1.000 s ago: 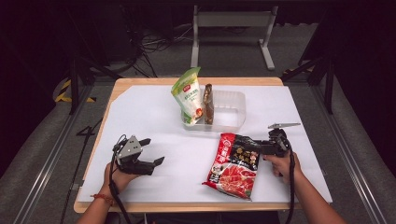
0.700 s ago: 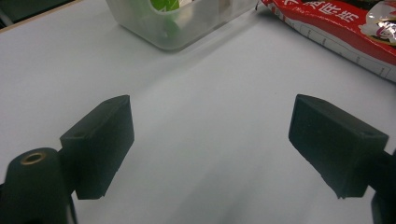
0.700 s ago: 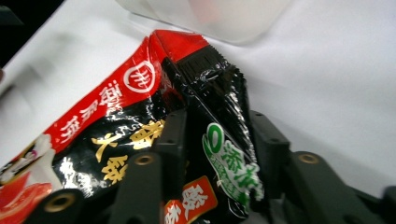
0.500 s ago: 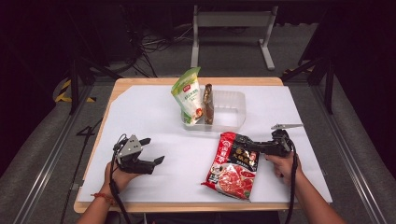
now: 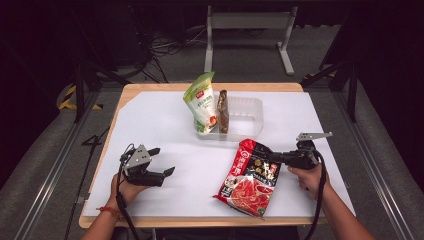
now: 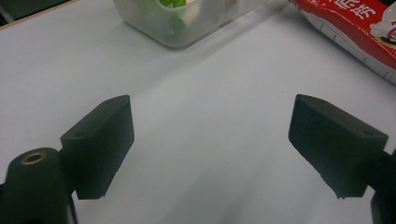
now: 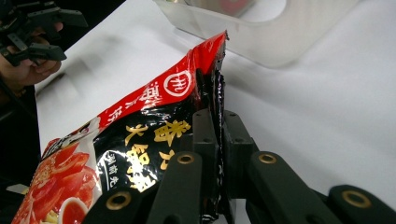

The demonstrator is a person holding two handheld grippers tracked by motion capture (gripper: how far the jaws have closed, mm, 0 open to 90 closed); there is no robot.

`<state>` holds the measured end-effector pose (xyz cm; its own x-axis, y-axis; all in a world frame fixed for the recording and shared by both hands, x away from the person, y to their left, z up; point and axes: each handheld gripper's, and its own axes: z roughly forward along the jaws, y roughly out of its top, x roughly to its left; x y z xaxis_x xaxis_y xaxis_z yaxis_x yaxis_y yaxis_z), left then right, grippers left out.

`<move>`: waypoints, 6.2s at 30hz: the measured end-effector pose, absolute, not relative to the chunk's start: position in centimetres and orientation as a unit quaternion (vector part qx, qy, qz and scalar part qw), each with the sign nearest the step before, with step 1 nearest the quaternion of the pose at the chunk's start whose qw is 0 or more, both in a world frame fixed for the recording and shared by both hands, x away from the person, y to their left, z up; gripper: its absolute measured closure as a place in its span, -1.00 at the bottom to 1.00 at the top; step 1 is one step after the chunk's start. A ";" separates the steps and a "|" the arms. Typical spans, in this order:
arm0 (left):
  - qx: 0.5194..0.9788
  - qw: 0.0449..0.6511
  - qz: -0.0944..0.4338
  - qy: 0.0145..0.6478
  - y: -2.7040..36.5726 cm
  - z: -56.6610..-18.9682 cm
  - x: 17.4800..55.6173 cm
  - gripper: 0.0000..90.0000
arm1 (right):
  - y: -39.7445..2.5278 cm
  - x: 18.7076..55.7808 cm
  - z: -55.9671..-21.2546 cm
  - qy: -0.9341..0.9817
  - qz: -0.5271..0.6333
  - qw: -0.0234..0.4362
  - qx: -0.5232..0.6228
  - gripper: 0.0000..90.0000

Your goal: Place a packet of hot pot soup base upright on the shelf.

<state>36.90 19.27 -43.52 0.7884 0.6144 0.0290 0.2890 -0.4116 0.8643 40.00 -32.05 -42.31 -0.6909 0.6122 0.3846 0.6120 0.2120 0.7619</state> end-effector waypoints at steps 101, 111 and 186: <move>0.825 0.453 0.208 0.267 19.3 -43.2 36.3 -0.70 | -25.3 42.2 -24.1 0.698 0.587 0.225 0.343 0.97; 0.826 0.453 0.207 0.264 19.3 -43.2 36.3 -0.70 | -24.2 44.3 -23.8 0.695 0.574 0.244 0.359 0.97; 0.824 0.459 0.203 0.265 19.5 -43.3 36.2 -0.70 | -22.8 49.6 -30.3 0.678 0.570 0.273 0.377 0.94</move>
